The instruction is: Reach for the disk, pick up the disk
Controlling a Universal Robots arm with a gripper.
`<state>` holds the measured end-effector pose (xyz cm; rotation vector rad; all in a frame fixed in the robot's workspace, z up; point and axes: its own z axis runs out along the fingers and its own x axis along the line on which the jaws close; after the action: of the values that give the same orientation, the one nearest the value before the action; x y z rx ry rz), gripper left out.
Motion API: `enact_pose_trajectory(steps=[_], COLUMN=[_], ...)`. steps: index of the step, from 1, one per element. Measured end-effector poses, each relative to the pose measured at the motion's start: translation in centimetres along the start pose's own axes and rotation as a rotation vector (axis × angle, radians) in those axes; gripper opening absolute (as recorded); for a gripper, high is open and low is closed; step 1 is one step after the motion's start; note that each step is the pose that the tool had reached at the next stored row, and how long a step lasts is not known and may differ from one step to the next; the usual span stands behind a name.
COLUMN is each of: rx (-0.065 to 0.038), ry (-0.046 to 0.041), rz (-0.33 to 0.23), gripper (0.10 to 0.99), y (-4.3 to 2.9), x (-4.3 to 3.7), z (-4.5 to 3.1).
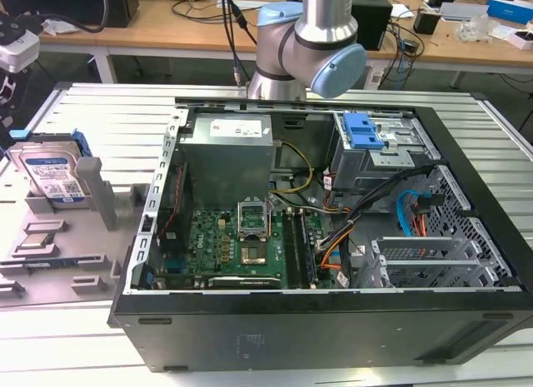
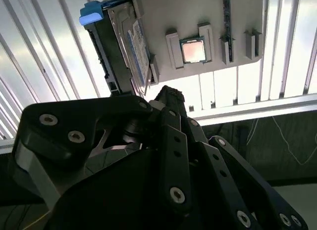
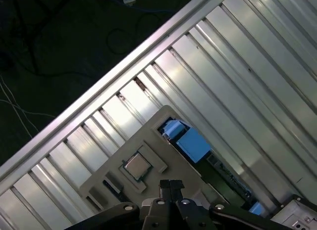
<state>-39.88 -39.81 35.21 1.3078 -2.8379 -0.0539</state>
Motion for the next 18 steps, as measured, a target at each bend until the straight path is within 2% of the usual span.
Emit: enact_pose_trajectory(steps=[11, 16, 18], rx=[0.000, 0.000, 0.000], ry=[0.0061, 0.0097, 0.0103], rz=[-0.158, -0.250, -0.268], gripper=[0.106, 0.106, 0.106], y=[0.00, 0.00, 0.00], x=[0.00, 0.00, 0.00], z=[0.00, 0.00, 0.00])
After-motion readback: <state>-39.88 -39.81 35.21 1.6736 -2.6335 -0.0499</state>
